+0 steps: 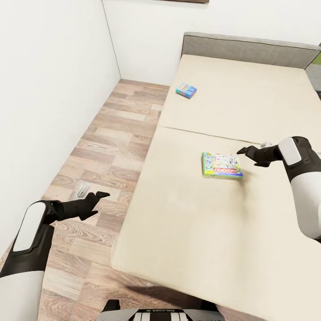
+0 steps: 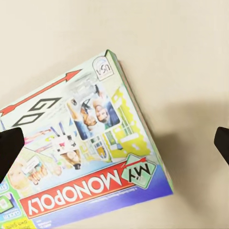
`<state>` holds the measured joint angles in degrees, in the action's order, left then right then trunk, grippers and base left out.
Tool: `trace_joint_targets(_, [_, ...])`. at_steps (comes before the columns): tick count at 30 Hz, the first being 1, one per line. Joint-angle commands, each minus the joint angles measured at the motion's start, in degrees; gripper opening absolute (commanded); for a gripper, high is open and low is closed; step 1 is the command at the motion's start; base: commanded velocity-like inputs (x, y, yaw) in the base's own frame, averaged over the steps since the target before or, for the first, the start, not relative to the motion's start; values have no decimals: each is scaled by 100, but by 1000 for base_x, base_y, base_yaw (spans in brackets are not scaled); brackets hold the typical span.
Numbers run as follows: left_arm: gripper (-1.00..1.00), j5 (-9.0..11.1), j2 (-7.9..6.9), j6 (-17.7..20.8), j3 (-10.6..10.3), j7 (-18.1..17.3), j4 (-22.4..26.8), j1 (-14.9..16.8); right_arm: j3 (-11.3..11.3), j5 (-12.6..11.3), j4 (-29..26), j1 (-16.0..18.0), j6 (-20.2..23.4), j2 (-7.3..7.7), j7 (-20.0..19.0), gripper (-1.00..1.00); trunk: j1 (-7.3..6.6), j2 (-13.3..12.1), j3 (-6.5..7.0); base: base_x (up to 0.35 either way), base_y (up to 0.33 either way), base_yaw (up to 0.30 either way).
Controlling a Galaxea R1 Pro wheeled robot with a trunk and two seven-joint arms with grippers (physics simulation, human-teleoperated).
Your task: Put all the toys in the child's room - the three board games (two on the bed and one on the table), the two jigsaw puzzles on the table, and the tennis ball on the table - inside the toy box on the table in the child's room.
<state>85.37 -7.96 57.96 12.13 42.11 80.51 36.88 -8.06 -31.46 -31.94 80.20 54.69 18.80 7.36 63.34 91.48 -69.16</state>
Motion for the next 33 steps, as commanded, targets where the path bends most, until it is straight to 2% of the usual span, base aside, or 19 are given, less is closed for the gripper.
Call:
trace_joint_targets(1, [100, 61, -4, 14, 6, 58, 5, 3, -11, -62, -5, -1, 20, -1, 56, 100, 0, 2, -13, 0, 0, 0])
trace_joint_targets(33, [100, 59, -12, 14, 8, 52, 8, 3, -11, -62, -14, -22, 24, 3, 52, 100, 0, 2, -291, 0, 0, 0])
